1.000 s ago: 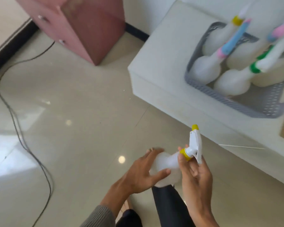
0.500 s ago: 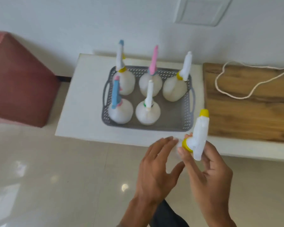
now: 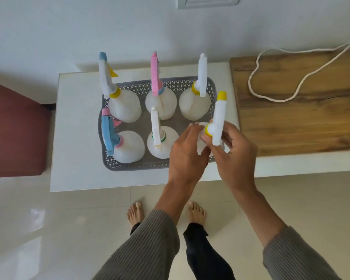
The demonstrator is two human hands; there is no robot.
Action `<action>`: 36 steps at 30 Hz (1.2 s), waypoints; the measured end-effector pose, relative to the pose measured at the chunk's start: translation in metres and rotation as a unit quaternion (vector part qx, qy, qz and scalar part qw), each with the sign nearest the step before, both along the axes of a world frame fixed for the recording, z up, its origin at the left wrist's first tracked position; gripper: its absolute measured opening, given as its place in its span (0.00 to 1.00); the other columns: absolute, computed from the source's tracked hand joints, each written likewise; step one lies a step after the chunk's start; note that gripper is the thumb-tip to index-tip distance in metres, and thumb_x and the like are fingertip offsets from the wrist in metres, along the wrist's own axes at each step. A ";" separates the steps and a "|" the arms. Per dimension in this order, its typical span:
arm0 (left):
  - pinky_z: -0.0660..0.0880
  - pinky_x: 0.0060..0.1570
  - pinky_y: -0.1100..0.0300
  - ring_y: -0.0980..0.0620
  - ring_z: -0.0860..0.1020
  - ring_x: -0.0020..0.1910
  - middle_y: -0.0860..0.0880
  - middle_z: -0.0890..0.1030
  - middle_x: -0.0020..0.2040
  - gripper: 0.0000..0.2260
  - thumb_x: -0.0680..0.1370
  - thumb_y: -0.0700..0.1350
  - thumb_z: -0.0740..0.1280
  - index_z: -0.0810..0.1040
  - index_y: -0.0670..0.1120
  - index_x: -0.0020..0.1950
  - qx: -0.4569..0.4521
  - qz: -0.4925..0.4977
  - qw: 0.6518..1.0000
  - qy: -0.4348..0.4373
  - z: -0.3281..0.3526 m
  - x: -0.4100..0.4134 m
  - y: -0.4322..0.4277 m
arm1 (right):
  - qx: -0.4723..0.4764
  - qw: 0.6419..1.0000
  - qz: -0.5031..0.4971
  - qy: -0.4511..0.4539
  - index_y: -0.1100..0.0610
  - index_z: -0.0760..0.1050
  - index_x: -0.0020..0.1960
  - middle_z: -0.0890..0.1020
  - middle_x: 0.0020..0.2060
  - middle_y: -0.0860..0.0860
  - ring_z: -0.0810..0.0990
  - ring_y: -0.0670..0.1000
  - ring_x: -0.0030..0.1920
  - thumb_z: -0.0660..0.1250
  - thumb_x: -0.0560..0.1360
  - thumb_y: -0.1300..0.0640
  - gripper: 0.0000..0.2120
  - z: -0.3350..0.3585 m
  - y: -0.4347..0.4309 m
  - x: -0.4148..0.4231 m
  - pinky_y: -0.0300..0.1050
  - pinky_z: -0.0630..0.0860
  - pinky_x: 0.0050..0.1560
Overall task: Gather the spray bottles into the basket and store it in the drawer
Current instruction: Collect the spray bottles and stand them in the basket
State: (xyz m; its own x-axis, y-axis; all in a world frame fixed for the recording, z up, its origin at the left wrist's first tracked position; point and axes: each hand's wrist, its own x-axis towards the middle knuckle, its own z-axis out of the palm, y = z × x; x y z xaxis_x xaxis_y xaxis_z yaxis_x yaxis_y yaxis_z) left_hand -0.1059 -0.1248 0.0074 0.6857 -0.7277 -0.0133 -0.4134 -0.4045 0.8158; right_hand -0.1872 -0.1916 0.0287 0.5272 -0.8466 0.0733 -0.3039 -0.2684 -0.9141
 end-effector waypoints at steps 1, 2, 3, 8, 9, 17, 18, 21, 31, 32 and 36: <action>0.78 0.52 0.51 0.45 0.81 0.56 0.45 0.83 0.57 0.19 0.73 0.38 0.74 0.78 0.41 0.63 0.005 -0.001 1.000 0.001 -0.004 0.001 -0.001 | 0.001 1.000 0.001 0.007 0.60 0.80 0.62 0.83 0.53 0.46 0.84 0.47 0.54 0.75 0.75 0.58 0.17 -0.003 0.000 0.001 0.40 0.81 0.58; 0.79 0.50 0.50 0.45 0.81 0.53 0.45 0.83 0.55 0.19 0.73 0.38 0.73 0.78 0.41 0.63 0.009 -0.002 1.000 0.002 -0.008 0.003 -0.001 | 0.001 1.000 0.003 0.014 0.60 0.80 0.62 0.83 0.53 0.46 0.84 0.47 0.54 0.75 0.75 0.58 0.17 -0.007 0.000 0.002 0.42 0.81 0.58; 0.79 0.48 0.50 0.45 0.81 0.51 0.45 0.83 0.54 0.18 0.73 0.38 0.73 0.78 0.41 0.63 0.012 -0.002 1.000 0.004 -0.012 0.004 -0.001 | 0.001 1.000 0.006 0.022 0.59 0.80 0.62 0.84 0.53 0.46 0.84 0.47 0.54 0.75 0.75 0.58 0.16 -0.010 -0.001 0.003 0.43 0.81 0.58; 0.79 0.43 0.49 0.45 0.81 0.46 0.44 0.84 0.50 0.17 0.73 0.36 0.73 0.78 0.39 0.61 0.020 0.003 1.000 0.016 -0.029 0.007 0.000 | -0.004 0.998 0.014 0.062 0.61 0.80 0.62 0.86 0.54 0.53 0.85 0.51 0.54 0.75 0.75 0.59 0.17 -0.023 0.001 0.008 0.47 0.82 0.57; 0.79 0.43 0.50 0.45 0.81 0.46 0.44 0.84 0.50 0.18 0.73 0.36 0.73 0.78 0.39 0.62 0.021 0.001 1.000 0.016 -0.030 0.006 0.000 | -0.005 0.998 0.014 0.064 0.60 0.80 0.62 0.86 0.54 0.52 0.85 0.50 0.54 0.75 0.75 0.59 0.17 -0.024 0.001 0.007 0.45 0.82 0.57; 0.79 0.53 0.49 0.42 0.79 0.59 0.41 0.81 0.60 0.22 0.74 0.36 0.73 0.74 0.38 0.67 0.011 -0.028 0.999 0.024 -0.034 0.006 0.006 | -0.002 0.997 0.003 0.080 0.62 0.79 0.62 0.82 0.54 0.47 0.83 0.49 0.54 0.75 0.74 0.57 0.19 -0.027 0.008 0.007 0.41 0.80 0.57; 0.78 0.57 0.49 0.42 0.77 0.64 0.41 0.79 0.63 0.23 0.75 0.36 0.72 0.73 0.37 0.69 0.009 -0.030 0.999 0.026 -0.033 0.004 0.007 | -0.004 0.997 0.003 0.079 0.62 0.78 0.62 0.83 0.55 0.49 0.83 0.50 0.55 0.75 0.74 0.58 0.19 -0.026 0.009 0.008 0.44 0.82 0.57; 0.74 0.65 0.51 0.45 0.73 0.71 0.41 0.75 0.70 0.25 0.76 0.35 0.71 0.69 0.37 0.72 -0.005 -0.017 0.999 0.037 -0.028 -0.007 0.018 | -0.006 0.997 -0.009 0.078 0.63 0.75 0.67 0.82 0.61 0.52 0.82 0.52 0.60 0.76 0.73 0.59 0.25 -0.026 0.011 0.007 0.50 0.80 0.61; 0.79 0.58 0.52 0.53 0.76 0.66 0.47 0.78 0.67 0.16 0.80 0.41 0.67 0.76 0.41 0.68 0.000 0.103 0.994 -0.033 -0.022 -0.012 0.171 | -0.003 0.995 -0.068 0.071 0.59 0.63 0.74 0.71 0.67 0.50 0.73 0.52 0.66 0.79 0.68 0.54 0.41 -0.036 0.076 -0.026 0.52 0.78 0.60; 0.80 0.55 0.52 0.52 0.77 0.65 0.46 0.78 0.65 0.15 0.80 0.41 0.66 0.77 0.41 0.66 -0.003 0.125 0.991 -0.038 -0.024 -0.005 0.190 | 0.000 0.996 -0.056 0.073 0.58 0.63 0.74 0.70 0.66 0.46 0.73 0.52 0.65 0.79 0.68 0.54 0.40 -0.037 0.084 -0.028 0.52 0.78 0.59; 0.81 0.55 0.54 0.49 0.77 0.63 0.43 0.78 0.65 0.15 0.80 0.34 0.64 0.75 0.40 0.67 0.037 0.207 0.976 -0.064 -0.043 0.040 0.260 | 0.011 0.994 0.009 0.111 0.55 0.63 0.74 0.70 0.64 0.43 0.74 0.50 0.64 0.78 0.70 0.57 0.38 -0.050 0.121 -0.028 0.48 0.76 0.60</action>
State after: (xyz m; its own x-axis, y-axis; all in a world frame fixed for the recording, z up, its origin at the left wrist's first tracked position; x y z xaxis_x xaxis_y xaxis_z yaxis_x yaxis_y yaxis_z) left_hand -0.0656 0.1357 -0.0356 0.9203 -0.3880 0.0497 -0.2983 -0.6139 0.7309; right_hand -0.2152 -0.0706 -0.0208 0.5435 -0.8369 -0.0640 -0.4935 -0.2569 -0.8310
